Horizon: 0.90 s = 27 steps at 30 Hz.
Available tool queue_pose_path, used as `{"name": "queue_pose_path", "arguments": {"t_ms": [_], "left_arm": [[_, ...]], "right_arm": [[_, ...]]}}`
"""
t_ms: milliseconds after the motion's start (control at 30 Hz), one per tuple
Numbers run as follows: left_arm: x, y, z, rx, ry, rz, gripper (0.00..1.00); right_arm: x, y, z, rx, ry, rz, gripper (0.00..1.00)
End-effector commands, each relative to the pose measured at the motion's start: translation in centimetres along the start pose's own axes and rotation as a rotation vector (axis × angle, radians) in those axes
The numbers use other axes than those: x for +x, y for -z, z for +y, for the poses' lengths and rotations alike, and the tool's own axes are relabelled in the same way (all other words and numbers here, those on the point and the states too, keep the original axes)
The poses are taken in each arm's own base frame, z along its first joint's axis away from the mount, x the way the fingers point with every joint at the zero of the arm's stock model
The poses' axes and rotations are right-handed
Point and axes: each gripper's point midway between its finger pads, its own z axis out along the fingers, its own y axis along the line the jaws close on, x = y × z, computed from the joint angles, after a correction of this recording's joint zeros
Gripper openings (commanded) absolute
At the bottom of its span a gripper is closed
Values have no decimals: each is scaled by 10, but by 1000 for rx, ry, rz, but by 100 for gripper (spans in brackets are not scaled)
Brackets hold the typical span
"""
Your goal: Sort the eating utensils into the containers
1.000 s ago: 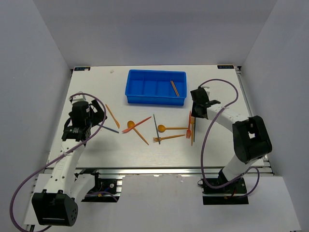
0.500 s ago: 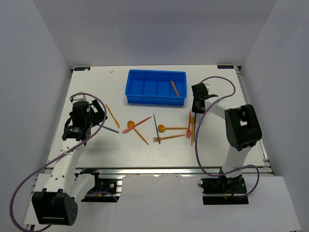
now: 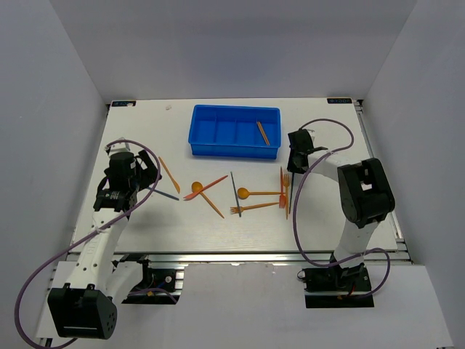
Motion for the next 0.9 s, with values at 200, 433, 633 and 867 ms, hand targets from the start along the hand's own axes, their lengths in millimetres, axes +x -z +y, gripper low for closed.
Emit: {"name": "queue_pose_path", "arguments": {"t_ms": [200,433,633,867], "left_arm": [[2,2,-1,8,-3,2,98],[2,2,-1,8,-4,1,98],[2,2,-1,7,-4,3,98],[5,-1,0,-1,-5,14,98]], "right_arm": [[9,21,-19,58,31,41,0],[-72,65,3,-37,122,-144,0],[-154,103,46,-212,151,-358,0],[-267,127,115,-413,150,-594,0]]}}
